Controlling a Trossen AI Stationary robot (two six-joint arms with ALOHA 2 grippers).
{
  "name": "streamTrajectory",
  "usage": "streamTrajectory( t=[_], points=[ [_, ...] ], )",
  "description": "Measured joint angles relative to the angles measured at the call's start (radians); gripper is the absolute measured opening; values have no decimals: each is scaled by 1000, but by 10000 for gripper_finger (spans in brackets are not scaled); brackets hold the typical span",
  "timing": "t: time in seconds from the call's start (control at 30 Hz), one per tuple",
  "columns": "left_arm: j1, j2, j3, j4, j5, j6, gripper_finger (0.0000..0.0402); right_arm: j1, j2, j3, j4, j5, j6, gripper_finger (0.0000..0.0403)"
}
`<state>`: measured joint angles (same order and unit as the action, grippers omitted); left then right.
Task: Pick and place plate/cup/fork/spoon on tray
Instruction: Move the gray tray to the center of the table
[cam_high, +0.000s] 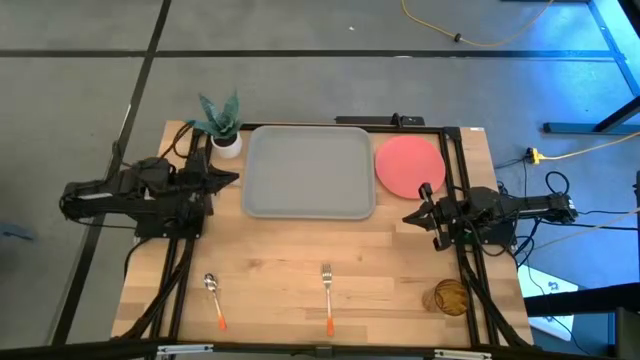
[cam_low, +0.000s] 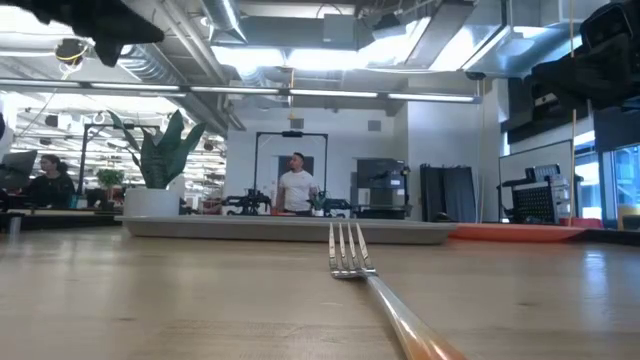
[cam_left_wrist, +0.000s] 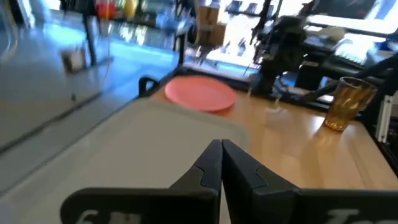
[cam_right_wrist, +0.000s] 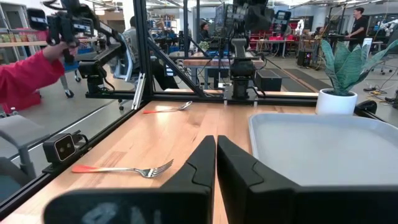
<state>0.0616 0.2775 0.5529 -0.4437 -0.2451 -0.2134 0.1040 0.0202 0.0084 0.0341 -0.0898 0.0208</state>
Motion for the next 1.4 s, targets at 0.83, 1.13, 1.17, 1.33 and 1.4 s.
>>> streamTrajectory(
  t=[0.83, 1.13, 1.17, 1.33, 1.4],
  points=[
    [74, 557, 351, -358, 101, -394, 0, 0, 0, 0, 0, 0, 0, 19],
    [73, 557, 351, -292, 102, -411, 0, 0, 0, 0, 0, 0, 51, 19],
    [73, 557, 351, -284, 103, -411, 0, 0, 0, 0, 0, 0, 51, 19],
    [73, 557, 351, -257, 102, -411, 0, 0, 0, 0, 0, 0, 53, 19],
    [73, 557, 351, -259, 101, -410, 0, 0, 0, 0, 0, 0, 48, 19]
  ],
)
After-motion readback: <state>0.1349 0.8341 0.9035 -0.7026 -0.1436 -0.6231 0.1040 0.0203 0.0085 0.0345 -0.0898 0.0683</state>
